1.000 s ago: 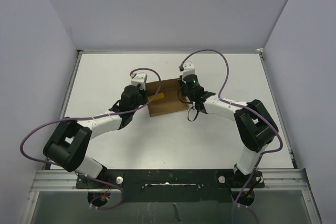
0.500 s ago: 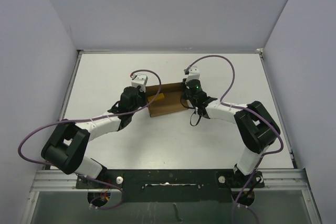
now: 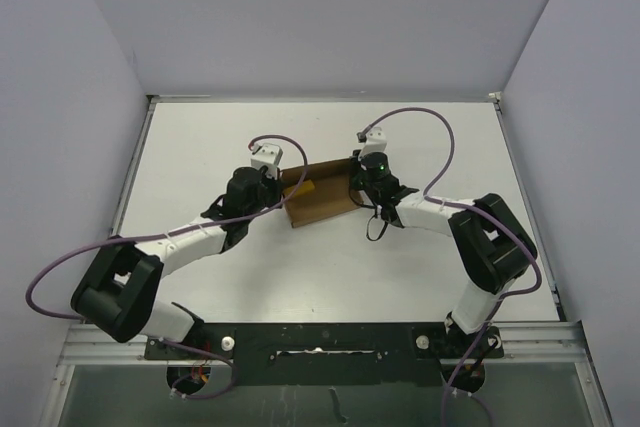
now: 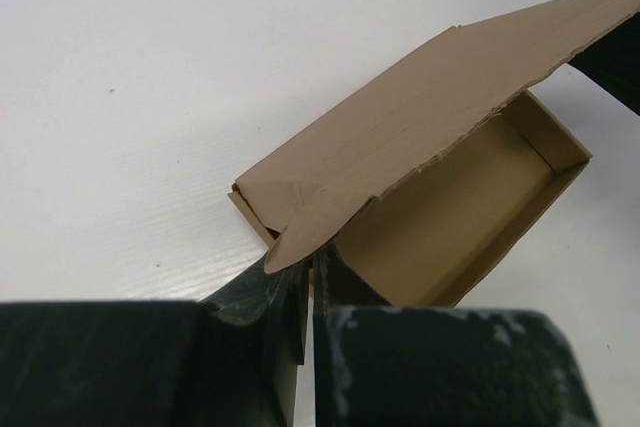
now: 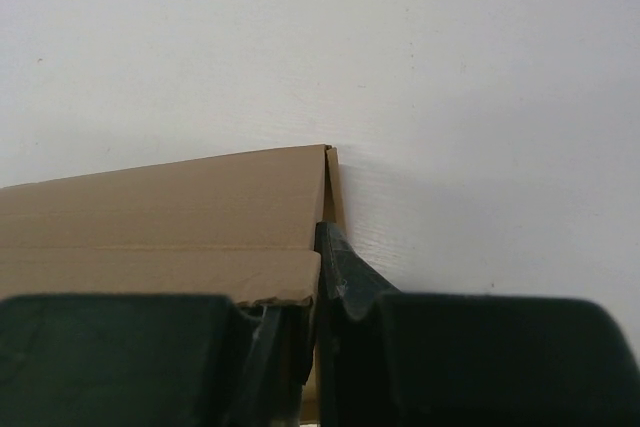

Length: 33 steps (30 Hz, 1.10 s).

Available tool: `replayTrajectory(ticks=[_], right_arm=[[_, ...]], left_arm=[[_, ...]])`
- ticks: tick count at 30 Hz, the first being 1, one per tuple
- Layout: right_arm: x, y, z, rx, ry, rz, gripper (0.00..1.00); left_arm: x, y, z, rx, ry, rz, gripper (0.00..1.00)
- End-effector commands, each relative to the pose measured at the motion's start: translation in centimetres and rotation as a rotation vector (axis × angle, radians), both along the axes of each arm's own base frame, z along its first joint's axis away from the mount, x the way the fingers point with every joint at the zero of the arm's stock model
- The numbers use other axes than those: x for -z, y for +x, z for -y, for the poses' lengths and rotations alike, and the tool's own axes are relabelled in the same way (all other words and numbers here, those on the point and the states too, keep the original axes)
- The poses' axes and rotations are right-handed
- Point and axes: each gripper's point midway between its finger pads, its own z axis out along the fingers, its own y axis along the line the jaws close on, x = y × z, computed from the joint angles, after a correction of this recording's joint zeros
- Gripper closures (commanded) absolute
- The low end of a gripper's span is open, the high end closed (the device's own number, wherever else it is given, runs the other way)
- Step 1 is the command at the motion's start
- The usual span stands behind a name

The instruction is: Fold the paper box

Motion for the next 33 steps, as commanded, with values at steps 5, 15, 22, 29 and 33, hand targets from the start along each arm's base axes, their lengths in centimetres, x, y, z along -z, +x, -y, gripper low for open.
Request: replayTrajectory(ticks=[5,15,22,29,33], right_arm=[[0.9,-2.5,-2.4,-0.121,0.069,-0.073,0.97],[0.9,-2.5,-2.5,-0.123,0.066,-0.073,0.97],[0.6,-2.5,-3.0,-0.139,0.043,-0.051,0.97],[0.5,-2.4,-3.1,-0.142,0.035,-0.043,0.97],[0.3,-2.4,-3.3,-0.147,0.03,-0.037,0.97]], left_arm=[[-4.4,-1.9,2.8,0.123,-0.14,0.038,0.9],[-5.7,-6.0,1.9,0.18,-0.191,-0.02,0.54],[-5.0,-8.3,1.0,0.176,-0.198,-0.105,0.4],[-10.2,-11.8,0.6,0.207,-0.313,-0.147,0.34],[-14.2,-13.5,1.0,0.273,-0.363,-0.148,0.34]])
